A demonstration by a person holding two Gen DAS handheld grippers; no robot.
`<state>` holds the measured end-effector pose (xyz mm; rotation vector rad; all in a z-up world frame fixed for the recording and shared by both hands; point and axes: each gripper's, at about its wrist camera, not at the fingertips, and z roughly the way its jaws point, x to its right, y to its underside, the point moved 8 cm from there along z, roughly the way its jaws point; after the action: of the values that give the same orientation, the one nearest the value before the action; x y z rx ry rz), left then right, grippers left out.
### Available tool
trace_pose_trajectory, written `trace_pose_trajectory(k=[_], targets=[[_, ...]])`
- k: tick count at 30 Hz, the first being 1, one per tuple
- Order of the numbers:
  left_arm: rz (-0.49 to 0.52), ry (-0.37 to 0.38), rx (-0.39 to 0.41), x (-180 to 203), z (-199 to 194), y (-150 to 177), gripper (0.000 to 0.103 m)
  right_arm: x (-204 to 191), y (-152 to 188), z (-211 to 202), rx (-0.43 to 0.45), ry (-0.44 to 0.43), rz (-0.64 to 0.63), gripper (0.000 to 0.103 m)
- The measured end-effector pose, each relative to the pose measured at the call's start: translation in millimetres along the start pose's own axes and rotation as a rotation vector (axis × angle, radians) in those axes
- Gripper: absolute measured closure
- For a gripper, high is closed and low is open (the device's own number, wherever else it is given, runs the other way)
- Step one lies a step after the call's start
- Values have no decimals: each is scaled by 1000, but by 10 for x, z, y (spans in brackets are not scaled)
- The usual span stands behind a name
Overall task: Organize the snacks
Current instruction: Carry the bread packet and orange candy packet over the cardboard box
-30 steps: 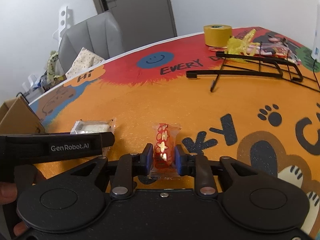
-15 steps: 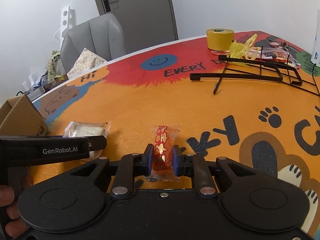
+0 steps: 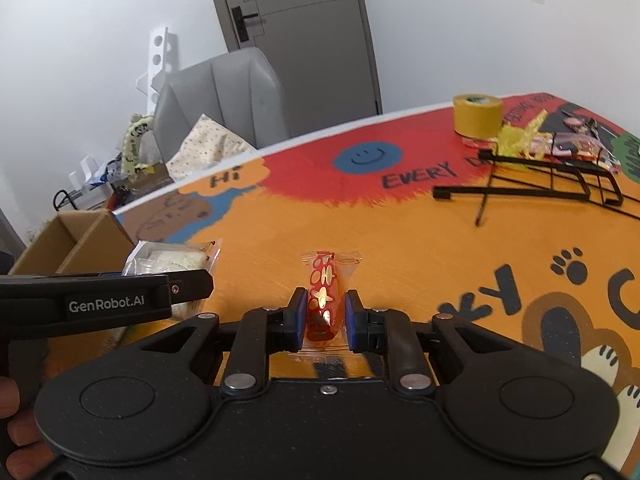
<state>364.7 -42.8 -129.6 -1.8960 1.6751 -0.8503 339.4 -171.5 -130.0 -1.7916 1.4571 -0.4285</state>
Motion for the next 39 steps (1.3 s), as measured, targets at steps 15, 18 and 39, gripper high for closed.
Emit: trace_pose_trajectory(k=[15, 18, 39], targets=[[-29, -35, 82, -468, -601, -170, 50, -594, -190, -184, 60, -70, -49, 85], [-33, -47, 96, -575, -694, -198, 50, -697, -216, -212, 71, -87, -59, 85], [-107, -152, 103, -1601, -936, -278, 50, -1554, -330, -75, 66, -169, -173, 85]])
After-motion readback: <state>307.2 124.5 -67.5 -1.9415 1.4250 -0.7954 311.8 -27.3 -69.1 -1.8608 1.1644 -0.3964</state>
